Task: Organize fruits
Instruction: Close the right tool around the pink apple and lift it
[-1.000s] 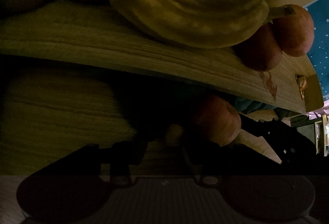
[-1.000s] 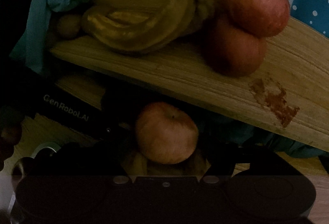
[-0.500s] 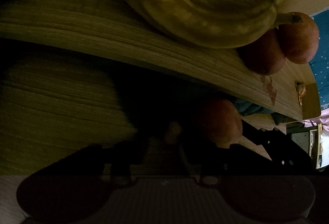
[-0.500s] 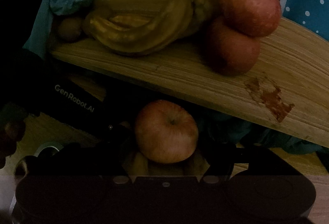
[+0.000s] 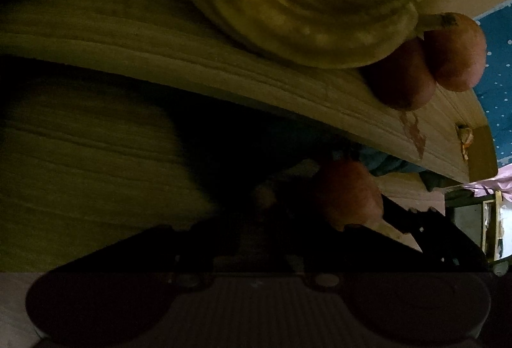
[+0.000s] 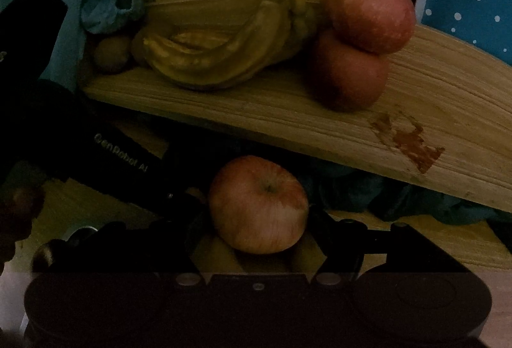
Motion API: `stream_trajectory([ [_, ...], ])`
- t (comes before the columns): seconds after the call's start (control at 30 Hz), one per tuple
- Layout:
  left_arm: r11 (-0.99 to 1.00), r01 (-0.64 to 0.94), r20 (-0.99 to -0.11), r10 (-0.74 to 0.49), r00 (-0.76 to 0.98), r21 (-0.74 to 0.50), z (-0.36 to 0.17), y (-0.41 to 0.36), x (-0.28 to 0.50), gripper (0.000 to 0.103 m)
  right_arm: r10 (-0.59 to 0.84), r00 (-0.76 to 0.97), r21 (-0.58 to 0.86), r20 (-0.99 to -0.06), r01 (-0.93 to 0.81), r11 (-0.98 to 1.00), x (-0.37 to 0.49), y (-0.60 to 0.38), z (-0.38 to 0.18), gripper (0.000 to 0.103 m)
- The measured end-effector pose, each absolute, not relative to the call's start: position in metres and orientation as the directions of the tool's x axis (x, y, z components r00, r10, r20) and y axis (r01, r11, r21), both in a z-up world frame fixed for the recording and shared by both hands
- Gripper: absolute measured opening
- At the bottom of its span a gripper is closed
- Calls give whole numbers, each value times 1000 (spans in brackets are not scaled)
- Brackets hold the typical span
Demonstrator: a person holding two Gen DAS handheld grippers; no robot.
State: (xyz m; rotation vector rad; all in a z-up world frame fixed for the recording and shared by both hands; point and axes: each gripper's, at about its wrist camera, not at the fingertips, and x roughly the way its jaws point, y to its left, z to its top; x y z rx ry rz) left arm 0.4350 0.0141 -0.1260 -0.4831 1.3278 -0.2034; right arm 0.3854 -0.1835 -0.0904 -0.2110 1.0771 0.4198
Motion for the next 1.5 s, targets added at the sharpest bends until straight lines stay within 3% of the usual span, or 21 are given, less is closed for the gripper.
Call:
stream_trajectory([
  [0.53,875,-196,-889,-400,222,-443,-128,17,449,31,231,438,56,-869,-376,925,376,-190,-86,69],
  [1.5,906,-88,-875,-368,314,-413,-87,6,392,27,256,534,84,-805,-325,942,333,-211,-61,69],
])
